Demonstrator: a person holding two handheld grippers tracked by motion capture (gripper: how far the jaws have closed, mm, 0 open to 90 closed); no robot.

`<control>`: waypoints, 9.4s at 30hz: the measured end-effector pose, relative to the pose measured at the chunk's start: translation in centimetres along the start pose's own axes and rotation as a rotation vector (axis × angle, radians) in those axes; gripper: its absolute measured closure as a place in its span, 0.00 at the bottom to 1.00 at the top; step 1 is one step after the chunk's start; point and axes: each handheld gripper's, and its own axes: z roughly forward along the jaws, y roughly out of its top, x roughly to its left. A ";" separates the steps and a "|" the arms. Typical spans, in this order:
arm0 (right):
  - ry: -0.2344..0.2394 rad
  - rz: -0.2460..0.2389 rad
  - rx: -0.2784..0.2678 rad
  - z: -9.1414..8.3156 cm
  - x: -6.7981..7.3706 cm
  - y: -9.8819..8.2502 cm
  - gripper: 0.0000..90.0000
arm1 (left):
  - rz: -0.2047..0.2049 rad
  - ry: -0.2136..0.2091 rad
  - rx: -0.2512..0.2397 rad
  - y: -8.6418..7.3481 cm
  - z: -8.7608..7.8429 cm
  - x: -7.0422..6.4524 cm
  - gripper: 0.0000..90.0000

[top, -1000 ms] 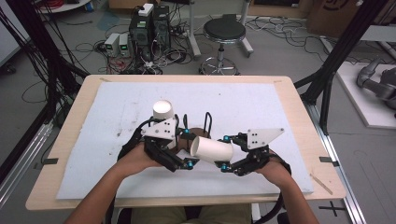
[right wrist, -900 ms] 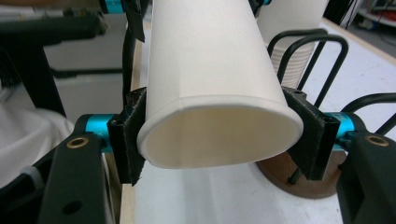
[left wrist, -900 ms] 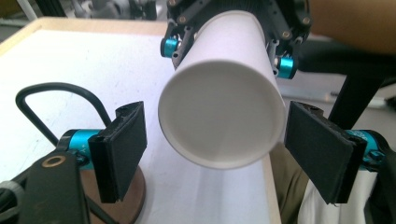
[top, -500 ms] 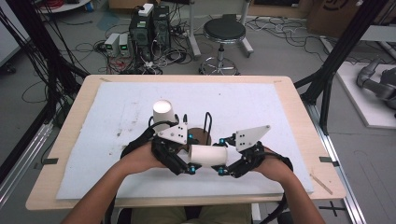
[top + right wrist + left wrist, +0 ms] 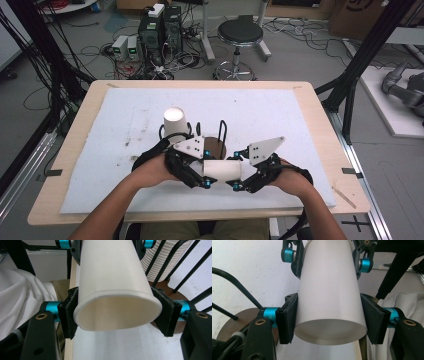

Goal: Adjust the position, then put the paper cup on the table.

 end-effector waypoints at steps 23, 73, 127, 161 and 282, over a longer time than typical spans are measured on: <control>-0.042 0.212 -0.455 -2.1 -0.7 -1.5 0.18 | -0.162 -0.063 -0.516 -4.7 1.0 0.8 0.40; -0.015 0.103 -0.130 -0.7 -0.4 0.6 0.35 | -0.057 0.068 -0.138 -2.0 0.8 -0.6 0.22; -0.049 0.110 -0.260 -1.2 0.0 0.4 0.23 | -0.067 0.077 -0.128 -2.2 1.4 -0.4 0.40; -0.438 0.287 -0.287 -5.6 -1.8 -5.1 0.23 | -0.207 0.370 -0.447 -2.6 -3.6 -1.1 0.39; -0.602 0.371 -0.223 -7.0 -2.3 -8.2 0.23 | -0.507 0.879 -0.551 -17.5 -14.8 1.3 0.24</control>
